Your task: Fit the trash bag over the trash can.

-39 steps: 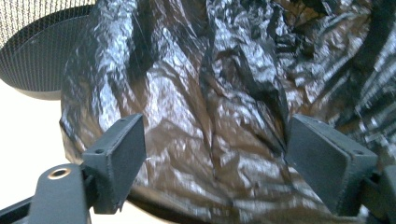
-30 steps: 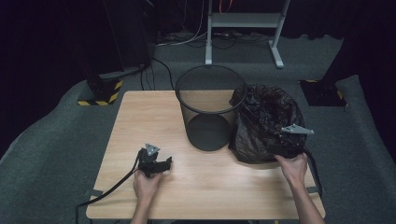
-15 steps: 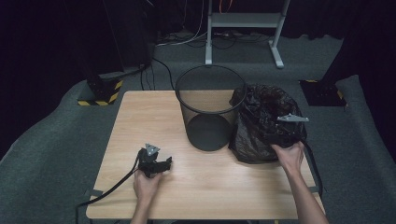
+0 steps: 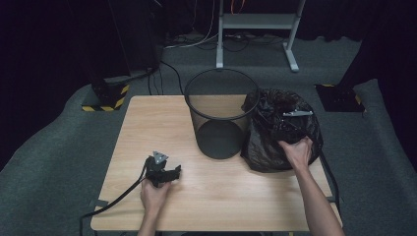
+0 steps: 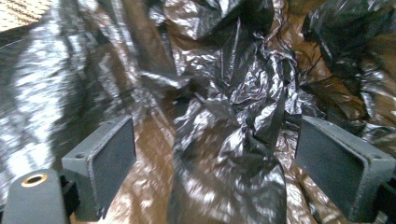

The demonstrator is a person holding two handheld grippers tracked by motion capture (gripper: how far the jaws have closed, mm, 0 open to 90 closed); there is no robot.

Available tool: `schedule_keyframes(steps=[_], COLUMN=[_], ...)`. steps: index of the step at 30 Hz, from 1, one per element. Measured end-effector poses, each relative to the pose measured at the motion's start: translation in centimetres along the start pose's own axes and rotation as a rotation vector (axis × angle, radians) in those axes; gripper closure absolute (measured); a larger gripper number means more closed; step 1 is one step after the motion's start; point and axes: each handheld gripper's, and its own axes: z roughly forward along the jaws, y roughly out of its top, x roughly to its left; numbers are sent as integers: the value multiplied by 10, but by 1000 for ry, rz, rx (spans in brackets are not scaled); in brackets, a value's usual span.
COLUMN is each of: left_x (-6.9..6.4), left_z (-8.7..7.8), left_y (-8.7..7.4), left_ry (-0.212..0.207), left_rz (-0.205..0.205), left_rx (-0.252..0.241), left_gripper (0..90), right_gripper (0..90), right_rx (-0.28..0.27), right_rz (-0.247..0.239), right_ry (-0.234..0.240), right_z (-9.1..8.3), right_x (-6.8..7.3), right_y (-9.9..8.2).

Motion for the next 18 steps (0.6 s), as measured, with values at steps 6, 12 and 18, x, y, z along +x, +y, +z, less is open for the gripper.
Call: schedule_keyframes(steps=[6, 12, 18], left_x=[0, 0, 0], left_z=[0, 0, 0], left_y=[0, 0, 0], left_ry=[-1, 0, 0], left_rz=[0, 0, 1], left_rx=[0, 0, 0], left_gripper=[190, 190, 190], right_gripper=[119, 119, 123], right_rx=[52, 106, 167], right_rz=[12, 22, 24], right_ry=[5, 11, 13], right_z=[19, 35, 52], right_x=[-2, -2, -2], right_y=[0, -4, -10])
